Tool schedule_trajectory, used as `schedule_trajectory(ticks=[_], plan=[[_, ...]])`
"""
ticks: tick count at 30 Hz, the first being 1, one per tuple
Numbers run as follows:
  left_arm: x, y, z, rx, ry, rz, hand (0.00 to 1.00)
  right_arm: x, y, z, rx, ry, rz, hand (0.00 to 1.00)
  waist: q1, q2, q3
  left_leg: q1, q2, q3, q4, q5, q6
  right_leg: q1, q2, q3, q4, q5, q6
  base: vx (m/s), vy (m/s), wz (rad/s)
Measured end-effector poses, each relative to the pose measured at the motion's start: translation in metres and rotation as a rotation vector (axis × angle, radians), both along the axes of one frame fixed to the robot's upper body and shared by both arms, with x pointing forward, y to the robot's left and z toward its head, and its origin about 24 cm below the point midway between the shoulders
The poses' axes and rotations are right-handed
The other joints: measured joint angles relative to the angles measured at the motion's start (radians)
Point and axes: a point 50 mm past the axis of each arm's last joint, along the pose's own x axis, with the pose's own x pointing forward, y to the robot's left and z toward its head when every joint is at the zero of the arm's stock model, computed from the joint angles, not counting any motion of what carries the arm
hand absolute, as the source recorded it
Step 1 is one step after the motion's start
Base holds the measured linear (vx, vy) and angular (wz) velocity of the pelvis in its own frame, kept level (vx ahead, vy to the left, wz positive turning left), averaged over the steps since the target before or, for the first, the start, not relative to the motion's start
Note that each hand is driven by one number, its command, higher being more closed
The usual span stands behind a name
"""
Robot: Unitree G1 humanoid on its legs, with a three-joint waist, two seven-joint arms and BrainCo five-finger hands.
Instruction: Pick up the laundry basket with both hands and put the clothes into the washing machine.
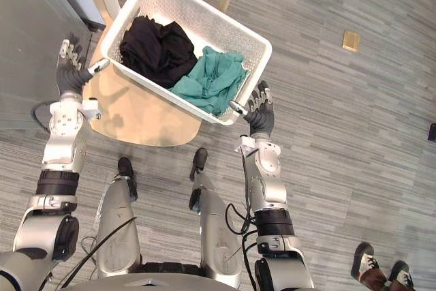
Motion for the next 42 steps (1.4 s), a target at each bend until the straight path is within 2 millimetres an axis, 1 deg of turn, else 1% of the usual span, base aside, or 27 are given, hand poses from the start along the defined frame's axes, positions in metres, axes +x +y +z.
schedule_trajectory(ticks=[4,8,9,10,11,12,13,15,17,18,19,20,21,22,23,24,26,29,30,31,33,36,38,39,40,41,42], plan=[[-0.033,0.014,-0.03,-0.016,0.034,0.016,0.0,-0.005,0.008,-0.012,-0.029,0.036,0.065,0.0,0.021,0.007,-0.001,0.112,-0.012,0.028,-0.037,0.0,0.0,0.043,-0.015,0.021,0.072,-0.056,0.0,0.06,-0.004,-0.03],[-0.052,0.014,-0.047,-0.037,0.046,-0.01,0.0,-0.015,0.008,-0.025,-0.079,0.069,0.133,0.0,0.007,0.073,-0.076,0.185,-0.07,-0.032,-0.068,-0.004,0.0,0.064,-0.07,0.029,0.267,-0.173,0.03,0.05,-0.009,0.57],[-0.052,0.011,-0.047,-0.033,0.042,-0.027,0.0,-0.022,0.004,-0.027,-0.081,0.07,0.134,0.0,0.002,0.094,-0.109,0.194,-0.09,-0.075,-0.071,-0.003,0.001,0.068,-0.074,0.104,0.332,-0.208,0.063,0.0,-0.067,1.08],[-0.052,0.01,-0.046,-0.024,0.034,-0.039,0.0,-0.028,0.002,-0.028,-0.08,0.068,0.133,0.0,-0.006,0.099,-0.133,0.204,-0.106,-0.106,-0.079,-0.003,0.005,0.082,-0.073,0.182,0.374,-0.25,0.091,0.0,-0.107,1.37],[-0.053,0.011,-0.043,-0.007,0.02,-0.047,0.0,-0.033,0.001,-0.028,-0.08,0.058,0.139,0.0,-0.015,0.095,-0.145,0.225,-0.126,-0.142,-0.09,0.004,0.008,0.113,-0.072,0.248,0.427,-0.316,0.091,0.02,-0.259,1.58],[-0.06,0.012,-0.039,0.013,-0.005,-0.047,0.0,-0.037,0.003,-0.025,-0.077,0.04,0.154,0.0,-0.013,0.077,-0.172,0.252,-0.15,-0.189,-0.097,0.011,-0.002,0.154,-0.074,0.287,0.469,-0.401,0.096,0.02,-0.261,1.34],[-0.067,0.014,-0.04,0.017,-0.013,-0.042,0.0,-0.039,0.004,-0.024,-0.068,0.028,0.161,0.0,-0.011,0.074,-0.19,0.253,-0.156,-0.208,-0.096,0.01,-0.005,0.171,-0.072,0.277,0.461,-0.431,0.104,0.02,-0.261,1.14],[-0.084,0.014,-0.05,0.006,0.0,-0.041,0.0,-0.047,0.004,-0.02,-0.065,-0.004,0.166,0.0,0.008,0.113,-0.241,0.247,-0.143,-0.311,-0.148,0.057,-0.002,0.207,-0.055,0.168,0.454,-0.456,0.059,-0.01,-0.243,1.06],[-0.092,0.013,-0.058,-0.01,0.021,-0.038,0.0,-0.05,0.004,-0.021,-0.042,-0.01,0.174,0.0,0.015,0.117,-0.257,0.242,-0.147,-0.343,-0.198,0.129,0.011,0.213,-0.061,0.106,0.455,-0.467,0.034,-0.05,-0.264,1.08],[-0.096,0.011,-0.061,-0.029,0.028,-0.034,0.0,-0.05,0.006,-0.022,-0.038,-0.007,0.183,0.0,0.018,0.117,-0.258,0.235,-0.148,-0.337,-0.238,0.204,0.04,0.225,-0.071,0.051,0.455,-0.473,0.017,-0.08,-0.229,1.17],[-0.098,0.01,-0.062,-0.039,0.026,-0.031,0.0,-0.051,0.007,-0.023,-0.034,-0.006,0.183,0.0,0.018,0.115,-0.259,0.226,-0.149,-0.316,-0.263,0.259,0.046,0.234,-0.077,0.025,0.452,-0.475,0.003,-0.09,-0.216,1.57],[-0.102,0.007,-0.065,-0.067,0.029,-0.028,0.0,-0.052,0.008,-0.024,-0.02,-0.002,0.182,0.0,0.013,0.111,-0.263,0.22,-0.155,-0.234,-0.342,0.359,0.084,0.252,-0.114,-0.054,0.417,-0.458,-0.026,-0.08,-0.145,1.69],[-0.107,0.003,-0.064,-0.093,0.015,-0.03,0.0,-0.052,0.01,-0.025,-0.011,-0.002,0.184,0.0,0.014,0.114,-0.266,0.194,-0.135,-0.081,-0.233,0.277,0.126,0.271,-0.131,-0.134,0.395,-0.434,-0.021,-0.08,-0.132,1.75],[-0.109,0.0,-0.062,-0.103,0.004,-0.036,0.0,-0.053,0.01,-0.025,-0.01,-0.002,0.185,0.0,0.015,0.116,-0.267,0.181,-0.122,-0.003,-0.153,0.204,0.154,0.28,-0.139,-0.173,0.389,-0.431,-0.024,-0.1,-0.09,1.75],[-0.109,-0.006,-0.06,-0.112,-0.013,-0.062,0.0,-0.055,0.011,-0.025,-0.006,-0.003,0.184,0.0,0.013,0.117,-0.268,0.174,-0.091,0.12,-0.009,0.096,0.194,0.303,-0.157,-0.247,0.379,-0.425,-0.03,-0.09,-0.083,1.58],[-0.11,-0.008,-0.062,-0.113,-0.006,-0.077,0.0,-0.059,0.014,-0.025,0.002,-0.009,0.191,0.0,0.013,0.114,-0.273,0.188,-0.066,0.187,0.067,0.041,0.198,0.316,-0.171,-0.294,0.37,-0.419,-0.032,-0.11,-0.05,1.71],[-0.115,-0.011,-0.07,-0.125,0.026,-0.091,0.0,-0.066,0.026,-0.02,0.008,-0.032,0.238,0.0,0.009,0.113,-0.284,0.248,-0.015,0.248,0.151,-0.034,0.19,0.35,-0.206,-0.389,0.343,-0.399,-0.018,-0.12,0.039,1.45],[-0.122,-0.02,-0.081,-0.162,0.071,-0.108,0.0,-0.074,0.033,-0.027,0.021,-0.009,0.271,0.0,0.002,0.112,-0.337,0.307,0.059,0.269,0.151,-0.031,0.182,0.381,-0.264,-0.522,0.328,-0.366,0.026,-0.07,0.194,1.58],[-0.123,-0.025,-0.084,-0.17,0.083,-0.126,0.0,-0.076,0.034,-0.029,0.029,-0.005,0.273,0.0,-0.009,0.121,-0.351,0.313,0.045,0.297,0.083,-0.027,0.125,0.409,-0.288,-0.589,0.316,-0.347,0.054,0.01,0.276,1.88],[-0.125,-0.026,-0.086,-0.166,0.096,-0.134,0.0,-0.075,0.036,-0.028,0.043,-0.009,0.274,0.0,-0.015,0.097,-0.366,0.308,-0.008,0.314,0.014,-0.014,0.107,0.426,-0.301,-0.639,0.267,-0.314,0.052,0.01,0.287,1.81],[-0.129,-0.025,-0.09,-0.161,0.114,-0.129,0.0,-0.073,0.044,-0.025,0.064,-0.032,0.304,0.0,-0.008,0.08,-0.376,0.297,-0.075,0.296,-0.077,-0.003,0.109,0.45,-0.297,-0.679,0.176,-0.268,0.043,-0.02,0.312,1.5],[-0.131,-0.025,-0.094,-0.163,0.132,-0.133,0.0,-0.068,0.05,-0.018,0.081,-0.067,0.316,0.0,-0.013,0.078,-0.377,0.267,-0.165,0.233,-0.15,0.012,0.134,0.484,-0.308,-0.694,0.107,-0.176,0.027,-0.03,0.261,1.15],[-0.133,-0.031,-0.096,-0.169,0.144,-0.159,0.0,-0.068,0.046,-0.018,0.079,-0.067,0.302,0.0,-0.009,0.079,-0.377,0.258,-0.21,0.203,-0.173,0.014,0.148,0.488,-0.348,-0.694,0.145,-0.151,0.029,-0.01,0.292,0.96],[-0.136,-0.035,-0.101,-0.172,0.167,-0.18,0.0,-0.069,0.043,-0.02,0.077,-0.058,0.288,0.0,-0.017,0.079,-0.377,0.265,-0.244,0.175,-0.182,0.007,0.161,0.485,-0.403,-0.679,0.234,-0.145,0.024,0.01,0.208,0.76],[-0.137,-0.039,-0.104,-0.176,0.18,-0.197,0.0,-0.07,0.041,-0.022,0.076,-0.052,0.279,0.0,-0.027,0.08,-0.376,0.272,-0.263,0.154,-0.191,0.007,0.171,0.478,-0.43,-0.651,0.291,-0.135,0.005,0.01,0.211,1.12],[-0.138,-0.049,-0.11,-0.183,0.209,-0.244,0.0,-0.073,0.032,-0.025,0.073,-0.037,0.244,0.0,-0.049,0.096,-0.369,0.296,-0.295,0.096,-0.216,0.007,0.192,0.435,-0.46,-0.533,0.414,-0.105,-0.113,0.0,0.197,1.28],[-0.137,-0.054,-0.112,-0.178,0.22,-0.276,0.0,-0.077,0.026,-0.03,0.084,-0.021,0.211,0.0,-0.072,0.11,-0.358,0.308,-0.305,0.039,-0.24,0.001,0.207,0.354,-0.407,-0.312,0.532,-0.193,-0.114,0.0,0.173,1.32]])
